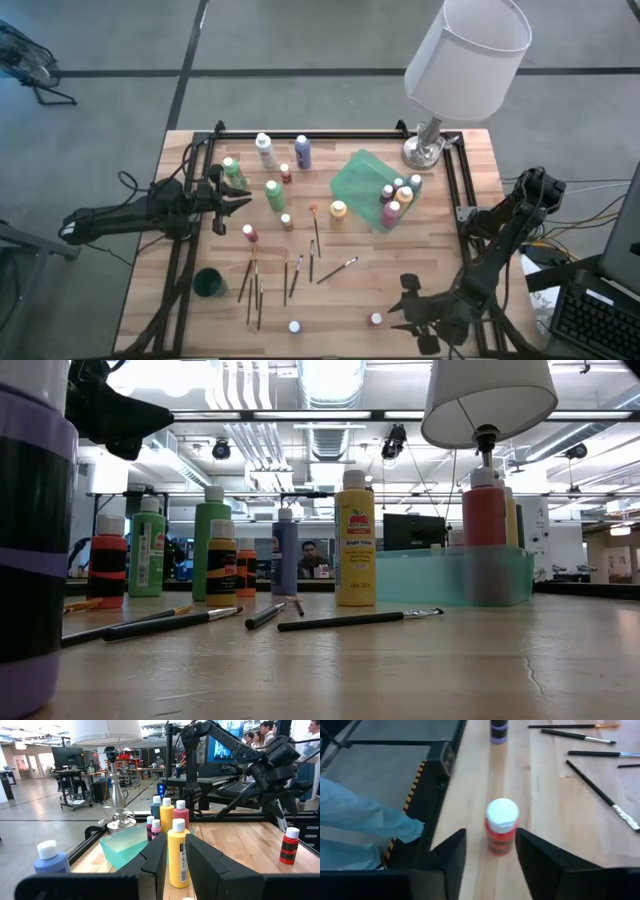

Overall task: Pick & Place Paint Supplies
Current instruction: Put the small red paint bottle into the green bin

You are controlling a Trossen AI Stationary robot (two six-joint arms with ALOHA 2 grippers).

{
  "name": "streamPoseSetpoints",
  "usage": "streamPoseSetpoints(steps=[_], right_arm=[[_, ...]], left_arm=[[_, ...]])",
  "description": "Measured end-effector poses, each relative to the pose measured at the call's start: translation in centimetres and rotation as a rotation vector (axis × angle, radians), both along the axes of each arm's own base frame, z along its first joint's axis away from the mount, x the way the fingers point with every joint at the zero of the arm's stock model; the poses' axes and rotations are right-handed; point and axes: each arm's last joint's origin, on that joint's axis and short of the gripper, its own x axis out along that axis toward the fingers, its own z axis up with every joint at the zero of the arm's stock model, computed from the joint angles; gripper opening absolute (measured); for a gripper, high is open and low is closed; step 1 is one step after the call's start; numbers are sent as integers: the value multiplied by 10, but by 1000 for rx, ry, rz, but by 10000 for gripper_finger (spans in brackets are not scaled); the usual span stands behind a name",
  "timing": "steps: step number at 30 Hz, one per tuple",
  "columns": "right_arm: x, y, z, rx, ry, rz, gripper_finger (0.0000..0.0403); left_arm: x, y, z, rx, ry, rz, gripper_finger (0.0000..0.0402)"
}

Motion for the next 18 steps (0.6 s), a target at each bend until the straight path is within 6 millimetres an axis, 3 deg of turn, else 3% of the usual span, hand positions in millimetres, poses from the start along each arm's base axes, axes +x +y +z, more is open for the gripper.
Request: streamPoseSetpoints(steps=[7, 18], right_arm=[[5, -7, -7, 24, -15, -27, 230], [13, 1, -33, -1, 11, -32, 271]], left_arm=[[0, 0, 0, 0, 0, 0, 76], [0, 0, 0, 0, 3, 0, 76]])
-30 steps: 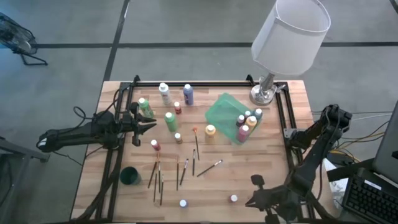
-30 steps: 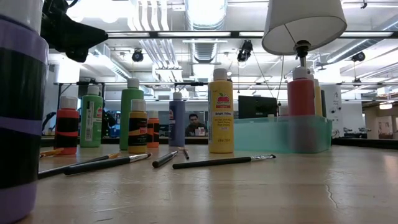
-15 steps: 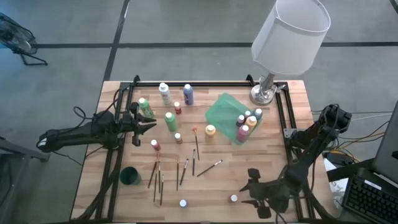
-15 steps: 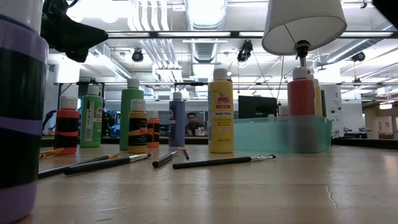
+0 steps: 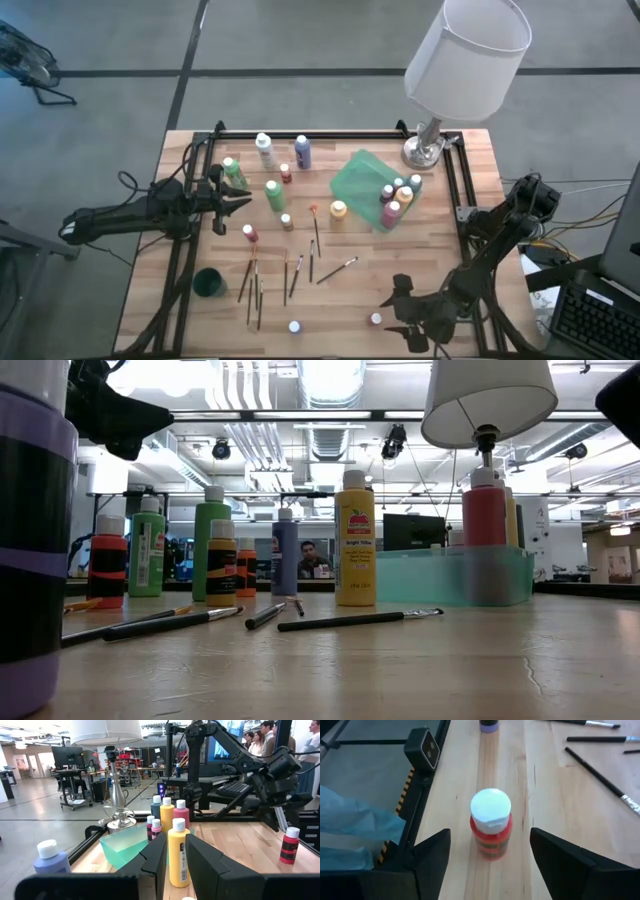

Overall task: Pick & Place Paint Supplies
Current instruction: Put the small red paint bottle into the green bin

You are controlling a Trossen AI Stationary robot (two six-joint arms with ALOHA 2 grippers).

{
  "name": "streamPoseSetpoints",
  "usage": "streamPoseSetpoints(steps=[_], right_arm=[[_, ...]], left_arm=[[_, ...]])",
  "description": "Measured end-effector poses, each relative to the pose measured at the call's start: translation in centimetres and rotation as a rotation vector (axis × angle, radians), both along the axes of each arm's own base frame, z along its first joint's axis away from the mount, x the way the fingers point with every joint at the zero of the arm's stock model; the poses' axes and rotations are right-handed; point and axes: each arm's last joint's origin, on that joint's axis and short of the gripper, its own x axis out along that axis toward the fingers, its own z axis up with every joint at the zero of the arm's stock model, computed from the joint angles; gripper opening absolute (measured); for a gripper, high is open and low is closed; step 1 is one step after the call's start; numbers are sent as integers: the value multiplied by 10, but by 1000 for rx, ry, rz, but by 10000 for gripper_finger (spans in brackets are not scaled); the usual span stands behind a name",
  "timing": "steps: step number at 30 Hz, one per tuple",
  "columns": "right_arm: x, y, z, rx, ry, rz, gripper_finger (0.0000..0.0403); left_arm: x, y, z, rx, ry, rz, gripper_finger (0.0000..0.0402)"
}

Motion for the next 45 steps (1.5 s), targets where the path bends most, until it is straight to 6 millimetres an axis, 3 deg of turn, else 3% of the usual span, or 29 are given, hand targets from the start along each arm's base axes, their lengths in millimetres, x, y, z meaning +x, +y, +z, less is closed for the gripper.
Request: streamPoseSetpoints(steps=[7, 25, 38, 45], right_arm=[[5, 1, 1, 9, -5, -12, 275], [14, 0, -3, 46, 7, 0, 220], [20, -1, -8, 50, -2, -11, 237], [22, -2, -7, 57, -8, -16, 192]], left_arm=[[0, 0, 0, 0, 1, 0, 76], [0, 0, 0, -1, 4, 0, 76], [0, 0, 0, -1, 5, 0, 76], [0, 0, 0, -1, 5, 0, 76]])
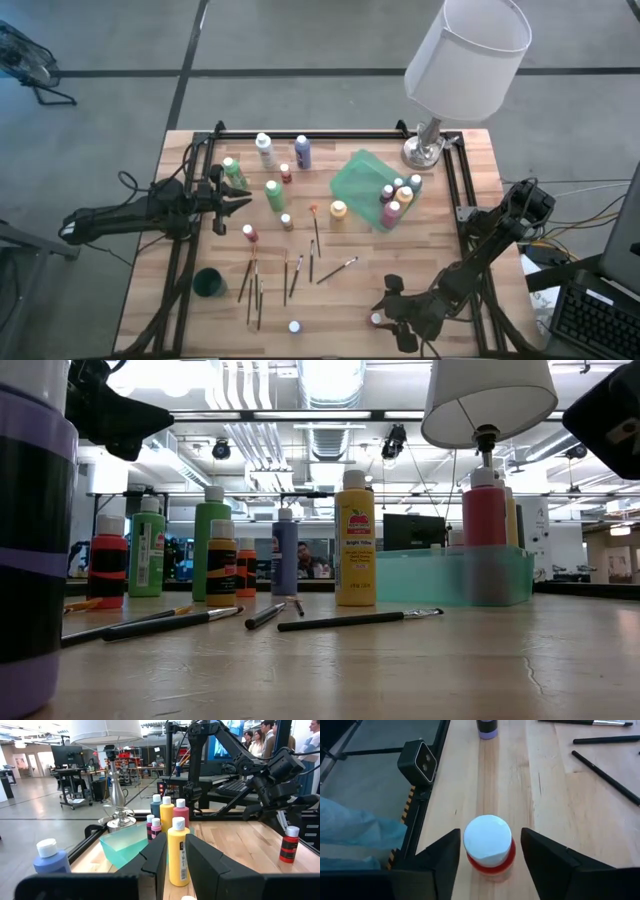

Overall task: Pick & Place Paint Supplies
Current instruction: Put the small red paint bottle into the green bin

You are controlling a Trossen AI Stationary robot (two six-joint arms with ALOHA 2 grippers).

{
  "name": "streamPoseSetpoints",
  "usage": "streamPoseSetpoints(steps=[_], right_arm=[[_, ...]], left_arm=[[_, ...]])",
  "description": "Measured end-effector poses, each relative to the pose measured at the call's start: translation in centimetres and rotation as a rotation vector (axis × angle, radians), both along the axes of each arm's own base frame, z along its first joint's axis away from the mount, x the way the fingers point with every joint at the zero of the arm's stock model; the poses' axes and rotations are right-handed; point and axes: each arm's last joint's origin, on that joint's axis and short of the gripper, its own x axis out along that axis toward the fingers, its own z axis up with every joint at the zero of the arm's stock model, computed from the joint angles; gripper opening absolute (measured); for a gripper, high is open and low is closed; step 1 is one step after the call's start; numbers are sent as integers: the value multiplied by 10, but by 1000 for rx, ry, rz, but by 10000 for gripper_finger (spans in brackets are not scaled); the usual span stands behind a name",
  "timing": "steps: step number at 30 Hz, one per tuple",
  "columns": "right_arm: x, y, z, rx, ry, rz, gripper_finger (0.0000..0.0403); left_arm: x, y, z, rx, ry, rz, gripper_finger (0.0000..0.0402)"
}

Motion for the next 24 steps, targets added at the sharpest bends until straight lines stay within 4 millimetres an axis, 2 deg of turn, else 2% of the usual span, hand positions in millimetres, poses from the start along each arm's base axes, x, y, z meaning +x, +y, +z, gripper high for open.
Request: streamPoseSetpoints(steps=[8, 15, 20, 24], right_arm=[[1, 0, 1, 36, 21, 31, 108], [-1, 0, 6, 88, 29, 14, 108], [-1, -4, 29, 99, -59, -21, 108], [4, -16, 66, 13, -237, -100, 108]], left_arm=[[0, 0, 0, 0, 0, 0, 76], [0, 0, 0, 0, -1, 0, 76], [0, 0, 0, 0, 0, 0, 76], [0, 0, 0, 0, 0, 0, 76]])
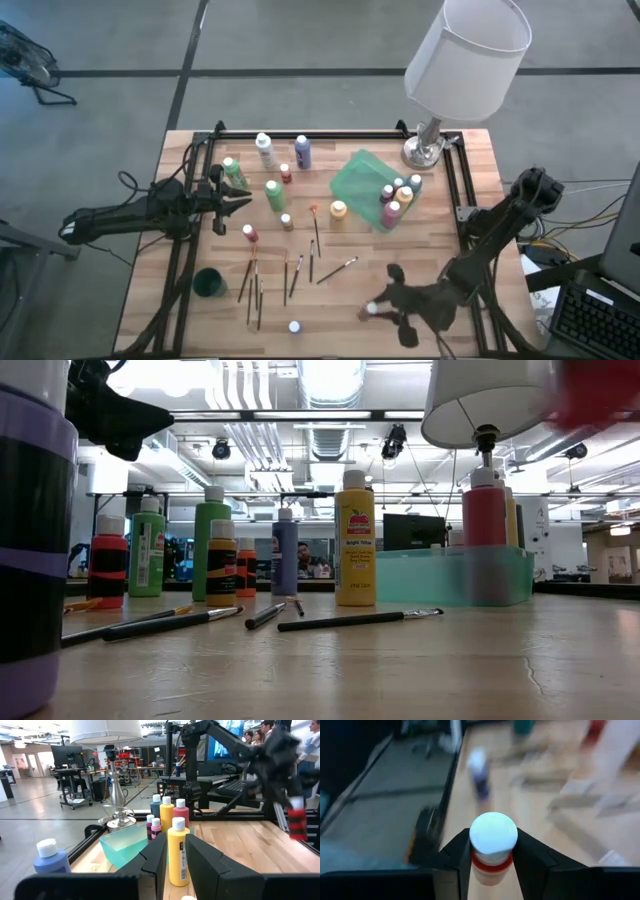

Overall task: Pick & Place Paint Supplies
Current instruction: Put the small red paint bottle into the green bin

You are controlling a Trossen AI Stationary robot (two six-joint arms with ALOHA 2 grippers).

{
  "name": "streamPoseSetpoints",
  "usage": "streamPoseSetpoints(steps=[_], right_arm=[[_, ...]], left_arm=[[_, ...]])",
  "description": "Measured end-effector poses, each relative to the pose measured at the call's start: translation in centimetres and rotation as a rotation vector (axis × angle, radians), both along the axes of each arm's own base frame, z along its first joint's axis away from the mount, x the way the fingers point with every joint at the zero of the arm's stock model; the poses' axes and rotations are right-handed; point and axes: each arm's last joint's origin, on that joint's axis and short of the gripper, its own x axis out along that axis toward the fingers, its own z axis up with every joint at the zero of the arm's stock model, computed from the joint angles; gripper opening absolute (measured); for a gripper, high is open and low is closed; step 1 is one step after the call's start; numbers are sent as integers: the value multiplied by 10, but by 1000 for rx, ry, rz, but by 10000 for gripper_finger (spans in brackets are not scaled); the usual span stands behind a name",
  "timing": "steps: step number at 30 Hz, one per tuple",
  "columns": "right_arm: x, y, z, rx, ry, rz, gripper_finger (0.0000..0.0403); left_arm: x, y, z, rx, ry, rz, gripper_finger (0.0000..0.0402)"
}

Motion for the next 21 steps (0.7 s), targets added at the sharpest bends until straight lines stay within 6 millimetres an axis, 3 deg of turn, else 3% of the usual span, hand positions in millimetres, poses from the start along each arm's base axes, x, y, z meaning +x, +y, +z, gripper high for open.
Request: streamPoseSetpoints(steps=[3, 9, 15, 21], right_arm=[[6, -20, 32, -46, -94, -94, 108], [19, -86, 103, -60, -73, -243, 108], [27, -161, 168, -103, 148, -337, 108], [40, -236, 192, -17, 466, -407, 108]], left_arm=[[0, 0, 0, 0, 0, 0, 76], [0, 0, 0, 0, 0, -1, 76], [0, 0, 0, 0, 0, 0, 76], [0, 0, 0, 0, 0, -1, 76]])
